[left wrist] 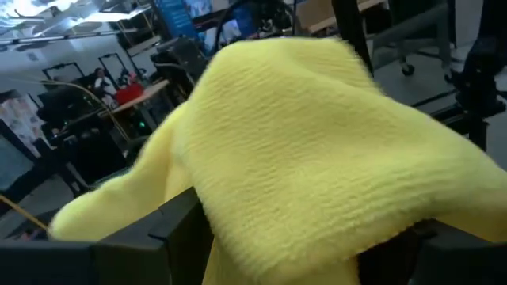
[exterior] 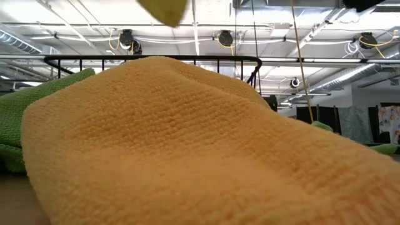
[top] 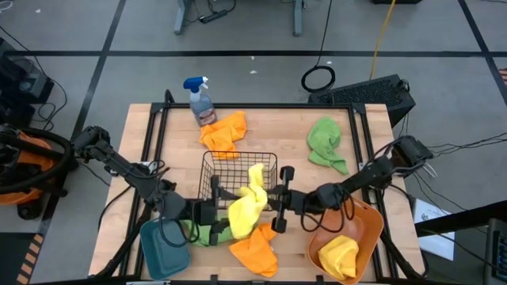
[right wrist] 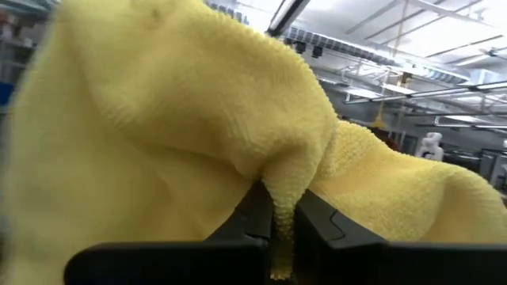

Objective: Sort microfiber towel by color & place in baskets
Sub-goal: Put the yellow microfiber cloth into the orange bin

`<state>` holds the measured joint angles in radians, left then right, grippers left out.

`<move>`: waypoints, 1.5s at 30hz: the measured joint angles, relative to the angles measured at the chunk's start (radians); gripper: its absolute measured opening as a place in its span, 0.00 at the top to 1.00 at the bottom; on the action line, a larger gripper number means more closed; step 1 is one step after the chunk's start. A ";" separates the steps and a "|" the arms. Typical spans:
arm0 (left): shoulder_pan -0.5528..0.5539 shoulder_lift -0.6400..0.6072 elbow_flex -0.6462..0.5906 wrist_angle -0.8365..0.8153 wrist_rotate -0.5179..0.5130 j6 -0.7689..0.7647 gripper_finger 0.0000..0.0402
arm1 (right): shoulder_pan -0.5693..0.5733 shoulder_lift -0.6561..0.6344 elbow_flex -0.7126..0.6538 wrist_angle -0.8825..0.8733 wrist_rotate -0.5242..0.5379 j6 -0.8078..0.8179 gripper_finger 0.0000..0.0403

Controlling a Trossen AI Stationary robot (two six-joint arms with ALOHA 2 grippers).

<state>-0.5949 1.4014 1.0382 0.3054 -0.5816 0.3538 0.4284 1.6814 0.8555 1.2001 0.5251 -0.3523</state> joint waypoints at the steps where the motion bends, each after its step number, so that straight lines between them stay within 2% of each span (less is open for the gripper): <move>1: 0.000 0.000 0.000 -0.005 -0.006 0.001 0.38 | -0.006 0.002 0.000 0.002 0.000 0.001 0.97; 9: 0.011 0.000 0.000 -0.018 -0.102 0.023 0.38 | -0.030 0.002 0.000 -0.024 -0.006 0.103 0.97; 14: 0.020 0.000 0.000 -0.028 -0.120 0.038 0.41 | -0.020 0.002 0.000 -0.090 -0.006 0.174 0.95; 18: 0.018 0.000 0.000 -0.055 -0.139 0.072 0.55 | 0.006 0.002 0.000 -0.145 -0.003 0.209 0.86; 24: 0.019 0.000 0.000 -0.112 -0.155 0.082 0.92 | 0.043 0.001 0.000 -0.166 0.082 0.204 0.65; 25: 0.021 0.000 0.000 -0.117 -0.156 0.086 0.96 | 0.048 0.001 0.000 -0.179 0.089 0.204 0.61; 35: 0.058 0.000 0.000 -0.114 -0.205 0.085 0.96 | 0.092 0.001 0.000 -0.219 0.102 0.210 0.28; 42: 0.101 0.000 0.000 -0.099 -0.203 0.044 0.96 | 0.109 0.001 0.000 -0.222 0.106 0.237 0.16; 45: 0.116 0.000 0.000 -0.080 -0.143 0.044 0.96 | 0.099 0.001 0.005 -0.196 0.186 0.240 0.14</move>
<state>-0.4789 1.4014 1.0382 0.2259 -0.7250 0.3977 0.5275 1.6829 0.8604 1.0039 0.7110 -0.1121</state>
